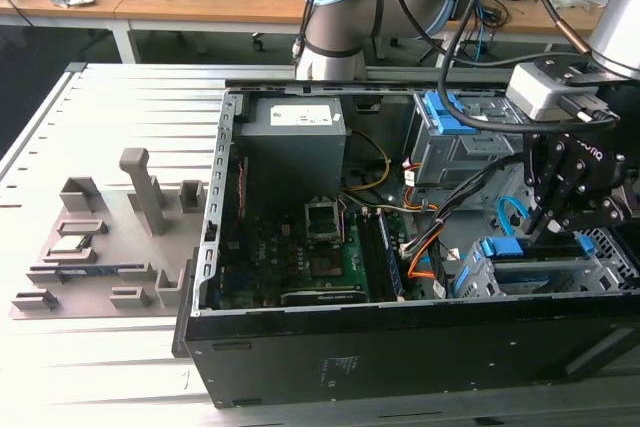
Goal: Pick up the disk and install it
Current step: 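Insert the second disk wire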
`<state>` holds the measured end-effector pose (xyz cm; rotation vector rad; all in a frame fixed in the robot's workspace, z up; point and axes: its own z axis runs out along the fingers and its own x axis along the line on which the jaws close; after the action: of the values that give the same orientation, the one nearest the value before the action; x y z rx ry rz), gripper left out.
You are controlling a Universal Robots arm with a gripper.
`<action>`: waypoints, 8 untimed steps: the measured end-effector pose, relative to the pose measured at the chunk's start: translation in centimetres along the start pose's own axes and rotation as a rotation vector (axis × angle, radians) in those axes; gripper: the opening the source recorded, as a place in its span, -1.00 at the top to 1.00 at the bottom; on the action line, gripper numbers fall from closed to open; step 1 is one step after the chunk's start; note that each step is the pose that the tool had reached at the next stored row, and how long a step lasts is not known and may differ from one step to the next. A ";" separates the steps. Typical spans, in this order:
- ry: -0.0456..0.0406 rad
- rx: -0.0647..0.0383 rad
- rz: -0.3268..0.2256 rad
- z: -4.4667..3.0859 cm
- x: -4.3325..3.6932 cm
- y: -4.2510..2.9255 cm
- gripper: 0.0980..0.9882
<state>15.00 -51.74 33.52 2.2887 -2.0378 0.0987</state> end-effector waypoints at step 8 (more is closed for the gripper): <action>0.0001 0.000 0.000 -0.50 0.05 0.02 0.55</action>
<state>14.99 -51.73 34.03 2.2883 -2.0380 0.0988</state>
